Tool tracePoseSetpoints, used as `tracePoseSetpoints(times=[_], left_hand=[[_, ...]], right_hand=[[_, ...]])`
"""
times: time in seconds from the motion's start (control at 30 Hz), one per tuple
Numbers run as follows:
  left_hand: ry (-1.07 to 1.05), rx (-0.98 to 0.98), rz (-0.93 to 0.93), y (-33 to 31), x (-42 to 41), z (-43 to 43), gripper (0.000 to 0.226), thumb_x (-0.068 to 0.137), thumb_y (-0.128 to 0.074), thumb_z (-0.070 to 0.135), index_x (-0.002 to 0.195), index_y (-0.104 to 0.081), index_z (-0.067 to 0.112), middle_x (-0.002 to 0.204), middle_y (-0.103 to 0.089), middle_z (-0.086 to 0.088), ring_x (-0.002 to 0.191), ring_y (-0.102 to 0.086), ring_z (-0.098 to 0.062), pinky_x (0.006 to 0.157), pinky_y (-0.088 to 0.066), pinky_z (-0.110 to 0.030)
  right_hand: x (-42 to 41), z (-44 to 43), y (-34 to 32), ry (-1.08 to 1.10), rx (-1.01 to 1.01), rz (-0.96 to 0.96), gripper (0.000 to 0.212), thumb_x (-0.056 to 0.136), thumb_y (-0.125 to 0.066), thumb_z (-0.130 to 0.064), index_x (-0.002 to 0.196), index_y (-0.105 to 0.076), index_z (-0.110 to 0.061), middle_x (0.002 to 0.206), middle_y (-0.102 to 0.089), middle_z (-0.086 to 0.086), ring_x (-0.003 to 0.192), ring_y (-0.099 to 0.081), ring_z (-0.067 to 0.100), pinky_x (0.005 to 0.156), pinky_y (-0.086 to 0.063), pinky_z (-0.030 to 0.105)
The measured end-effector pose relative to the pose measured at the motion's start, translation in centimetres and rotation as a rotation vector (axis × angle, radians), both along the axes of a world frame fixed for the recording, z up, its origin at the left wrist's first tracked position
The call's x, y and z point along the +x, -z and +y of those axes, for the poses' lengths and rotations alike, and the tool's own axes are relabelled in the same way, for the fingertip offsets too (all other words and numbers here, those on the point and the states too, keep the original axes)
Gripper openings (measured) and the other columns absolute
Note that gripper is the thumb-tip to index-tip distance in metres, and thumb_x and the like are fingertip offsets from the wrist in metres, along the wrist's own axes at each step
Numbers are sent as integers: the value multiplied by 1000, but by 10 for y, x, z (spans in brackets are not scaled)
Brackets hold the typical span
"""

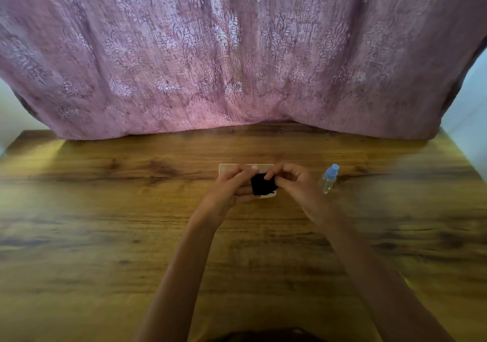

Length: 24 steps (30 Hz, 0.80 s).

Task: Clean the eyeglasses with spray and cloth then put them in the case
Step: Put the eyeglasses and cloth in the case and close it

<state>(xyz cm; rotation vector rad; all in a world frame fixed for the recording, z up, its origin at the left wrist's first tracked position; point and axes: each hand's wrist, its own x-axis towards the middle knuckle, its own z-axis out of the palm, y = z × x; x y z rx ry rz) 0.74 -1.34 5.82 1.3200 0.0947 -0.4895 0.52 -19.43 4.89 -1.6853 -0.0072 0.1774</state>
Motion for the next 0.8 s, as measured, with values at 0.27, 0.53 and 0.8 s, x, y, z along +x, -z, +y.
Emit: tracePoseSetpoints(times=[0.27, 0.53, 0.8], left_hand=[[-36, 87, -86, 5, 1, 1, 36, 85, -68, 10, 118, -54, 17, 100, -74, -11, 94, -71, -22, 77, -57, -25], [-67, 266, -158, 7, 3, -2, 10, 86, -68, 10, 92, -72, 17, 86, -75, 1, 83, -72, -10, 67, -55, -17], [-125, 445, -215, 19, 12, 5, 20, 84, -71, 21, 101, -73, 11, 93, -74, -5, 87, -71, -13, 75, -57, -22]], right_hand=[[4, -2, 7, 14, 186, 156, 29, 79, -77, -32, 104, -70, -20, 101, -73, -2, 97, -69, 14, 82, -56, 26], [6, 1, 15, 46, 250, 197, 20, 79, -78, -12, 98, -71, -13, 93, -76, 0, 91, -72, 15, 71, -56, 21], [8, 6, 19, 120, 261, 260, 25, 81, -76, -7, 105, -68, -6, 101, -72, 9, 90, -72, 17, 68, -57, 22]])
